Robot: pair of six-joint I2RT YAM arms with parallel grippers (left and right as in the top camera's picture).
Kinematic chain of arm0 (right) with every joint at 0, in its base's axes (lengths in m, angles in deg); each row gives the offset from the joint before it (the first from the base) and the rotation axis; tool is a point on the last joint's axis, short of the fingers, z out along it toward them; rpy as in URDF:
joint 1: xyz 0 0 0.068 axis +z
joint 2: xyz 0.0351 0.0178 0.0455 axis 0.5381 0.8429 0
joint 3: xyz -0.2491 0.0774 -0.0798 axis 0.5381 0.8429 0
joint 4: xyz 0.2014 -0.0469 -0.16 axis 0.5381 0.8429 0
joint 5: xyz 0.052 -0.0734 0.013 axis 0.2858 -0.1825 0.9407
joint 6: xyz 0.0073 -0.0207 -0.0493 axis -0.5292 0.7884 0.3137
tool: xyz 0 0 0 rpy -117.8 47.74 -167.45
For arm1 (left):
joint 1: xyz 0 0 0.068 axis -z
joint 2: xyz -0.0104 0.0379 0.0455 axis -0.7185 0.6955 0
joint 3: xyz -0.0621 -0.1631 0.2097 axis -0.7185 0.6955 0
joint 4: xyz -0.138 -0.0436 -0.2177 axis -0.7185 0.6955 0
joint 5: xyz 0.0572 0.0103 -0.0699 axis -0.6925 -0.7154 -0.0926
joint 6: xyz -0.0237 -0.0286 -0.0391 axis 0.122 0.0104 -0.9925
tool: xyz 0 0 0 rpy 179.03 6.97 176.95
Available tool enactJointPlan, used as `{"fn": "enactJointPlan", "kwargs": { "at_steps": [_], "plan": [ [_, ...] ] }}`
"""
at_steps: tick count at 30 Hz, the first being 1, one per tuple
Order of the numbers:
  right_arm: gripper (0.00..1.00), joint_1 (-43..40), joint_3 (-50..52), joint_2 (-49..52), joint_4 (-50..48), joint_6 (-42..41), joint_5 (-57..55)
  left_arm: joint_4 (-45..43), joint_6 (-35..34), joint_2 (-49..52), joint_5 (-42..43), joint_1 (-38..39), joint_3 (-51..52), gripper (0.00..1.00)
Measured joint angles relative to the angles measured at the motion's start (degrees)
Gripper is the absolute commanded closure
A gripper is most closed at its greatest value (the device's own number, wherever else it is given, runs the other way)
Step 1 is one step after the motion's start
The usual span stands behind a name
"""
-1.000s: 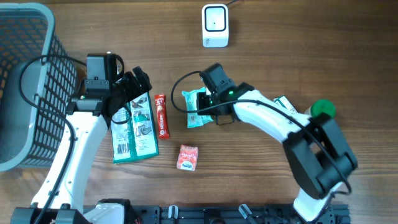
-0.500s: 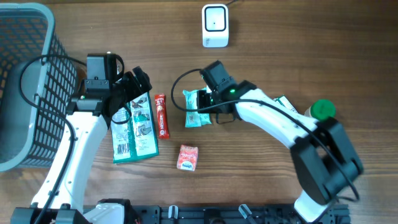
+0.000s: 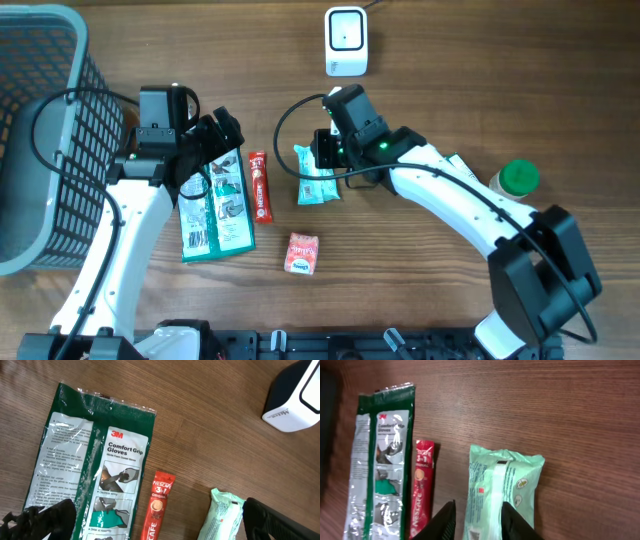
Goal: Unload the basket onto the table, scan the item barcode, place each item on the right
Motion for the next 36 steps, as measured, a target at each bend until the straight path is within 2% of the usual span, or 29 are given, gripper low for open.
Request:
{"fn": "enactJointPlan", "kwargs": {
  "at_steps": [14,23,26,36],
  "plan": [
    [0.66,0.0,0.0,7.9,-1.5,0.8,-0.4,0.0,0.0,0.0,0.0,0.0,0.0,0.00],
    [0.66,0.0,0.0,8.4,-2.0,0.8,-0.5,0.0,0.0,0.0,0.0,0.0,0.0,0.00],
    [0.58,0.0,0.0,8.4,-3.2,0.8,-0.4,0.0,0.0,0.0,0.0,0.0,0.0,0.00],
    [0.54,0.0,0.0,8.4,-3.0,1.2,-0.5,0.0,0.0,0.0,0.0,0.0,0.0,0.00]
  ]
}}
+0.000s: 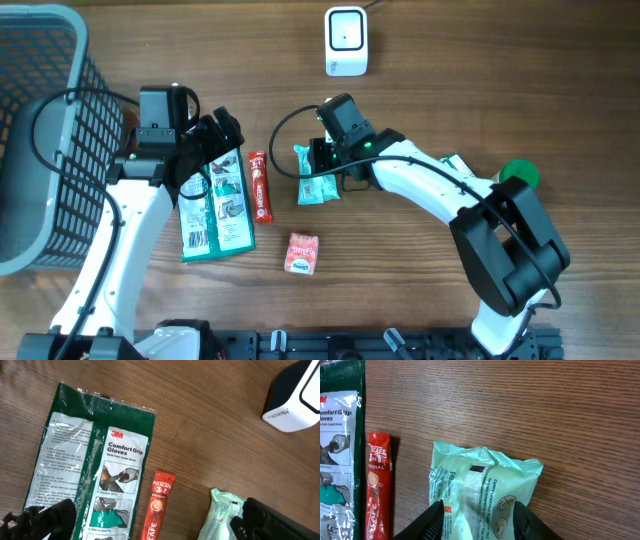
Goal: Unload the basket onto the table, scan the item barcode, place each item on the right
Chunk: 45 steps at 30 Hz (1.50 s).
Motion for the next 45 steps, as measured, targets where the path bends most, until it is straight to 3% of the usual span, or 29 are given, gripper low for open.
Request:
{"fn": "enactJointPlan", "kwargs": {
  "at_steps": [14,26,31,45],
  "plan": [
    [0.45,0.0,0.0,0.0,1.6,0.0,-1.1,0.0,0.0,0.0,0.0,0.0,0.0,0.00],
    [0.51,0.0,2.4,0.2,1.5,-1.6,-2.6,0.0,0.0,0.0,0.0,0.0,0.0,0.00],
    [0.46,0.0,2.1,0.1,2.2,-2.2,-2.4,0.0,0.0,0.0,0.0,0.0,0.0,0.00],
    [0.47,0.0,-0.2,-3.7,3.3,0.2,-0.5,0.0,0.0,0.0,0.0,0.0,0.0,0.00]
  ]
}}
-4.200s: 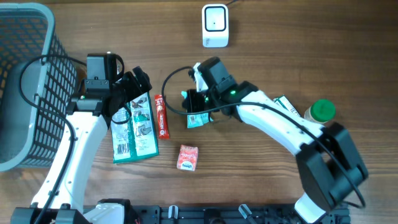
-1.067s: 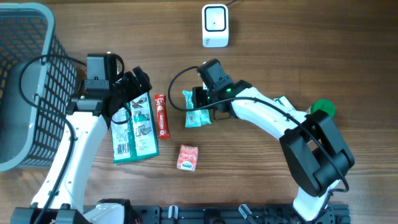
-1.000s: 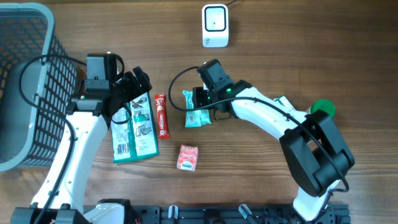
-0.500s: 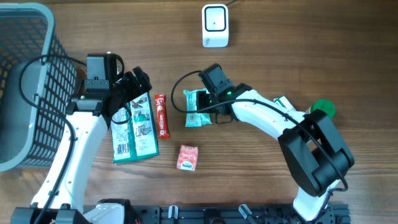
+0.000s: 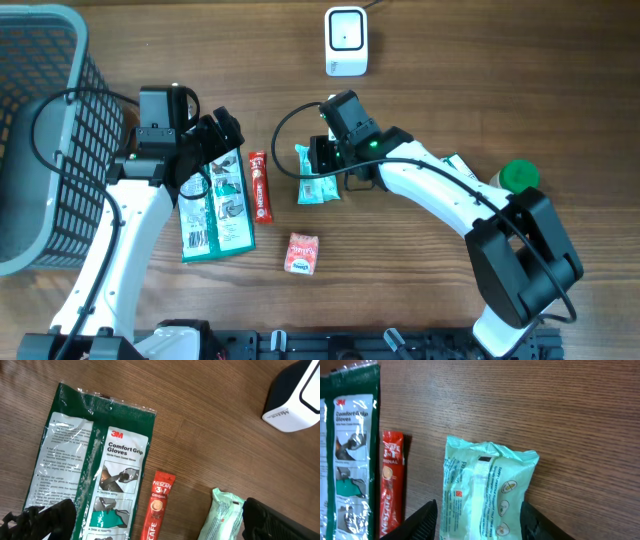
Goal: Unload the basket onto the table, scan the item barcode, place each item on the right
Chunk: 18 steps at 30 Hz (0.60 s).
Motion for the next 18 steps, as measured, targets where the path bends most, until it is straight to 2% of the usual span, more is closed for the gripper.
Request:
{"fn": "enactJointPlan", "kwargs": {
  "at_steps": [8,10,14,18],
  "plan": [
    [0.48,0.0,-0.1,5.2,4.7,-0.3,0.3,0.0,0.0,0.0,0.0,0.0,0.0,0.00],
    [0.53,-0.1,-0.5,6.0,4.4,-0.7,1.2,0.0,0.0,0.0,0.0,0.0,0.0,0.00],
    [0.73,-0.3,-0.7,6.3,3.6,-1.3,3.2,0.0,0.0,0.0,0.0,0.0,0.0,0.00],
    [0.85,-0.4,-0.9,6.4,3.2,-1.4,4.6,0.0,0.0,0.0,0.0,0.0,0.0,0.00]
  ]
}}
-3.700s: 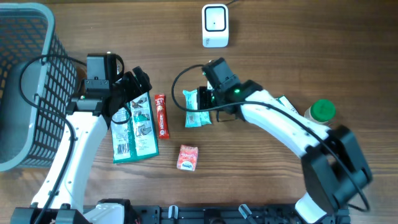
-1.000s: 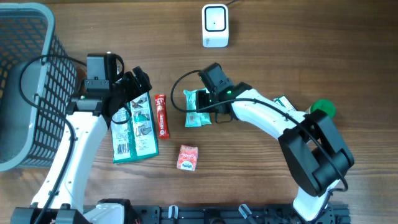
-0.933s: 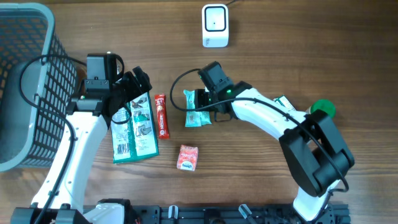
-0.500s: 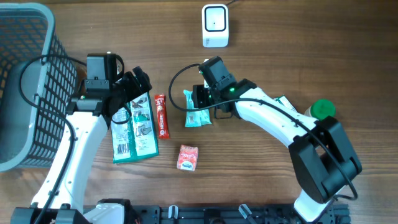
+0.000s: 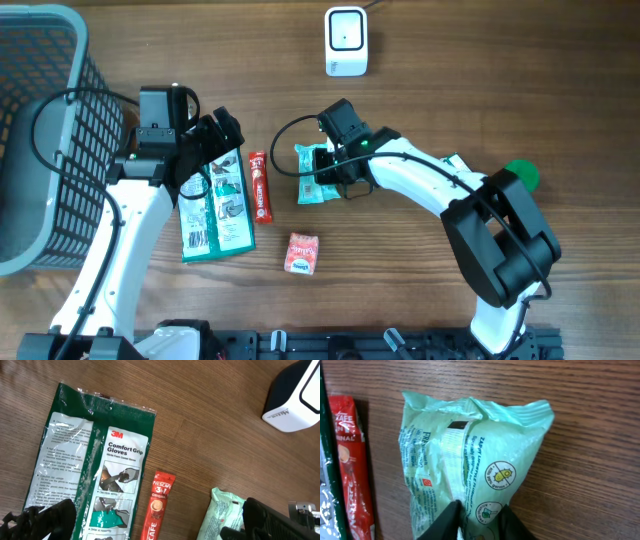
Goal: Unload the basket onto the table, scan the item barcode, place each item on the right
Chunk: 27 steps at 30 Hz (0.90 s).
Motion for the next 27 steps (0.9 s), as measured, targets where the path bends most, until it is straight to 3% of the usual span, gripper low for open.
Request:
{"fn": "enactJointPlan", "kwargs": {
  "at_steps": [3,6,7,8,9,10,20,27],
  "plan": [
    [0.86,-0.5,0.0,0.0,0.0,0.1,1.1,0.0,0.0,0.0,0.0,0.0,0.0,0.00],
    [0.67,-1.7,-0.1,0.0,0.2,0.2,3.1,0.0,0.0,0.0,0.0,0.0,0.0,0.00],
    [0.67,-2.0,-0.1,0.0,0.4,0.1,3.4,0.0,0.0,0.0,0.0,0.0,0.0,0.00],
    [0.75,-2.5,-0.1,0.0,0.7,0.6,3.5,0.0,0.0,0.0,0.0,0.0,0.0,0.00],
    [0.91,-2.8,-0.1,0.1,0.9,0.8,3.6,0.0,0.0,0.0,0.0,0.0,0.0,0.00],
    [0.96,-3.1,-0.1,0.2,0.9,1.1,3.8,0.0,0.0,0.0,0.0,0.0,0.0,0.00],
    [0.96,-4.0,-0.2,-1.1,-0.1,4.9,6.3,0.0,0.0,0.0,0.0,0.0,0.0,0.00],
    [0.96,-5.5,0.1,-18.2,4.2,10.8,6.6,0.0,0.0,0.0,0.0,0.0,0.0,0.00]
  ]
}}
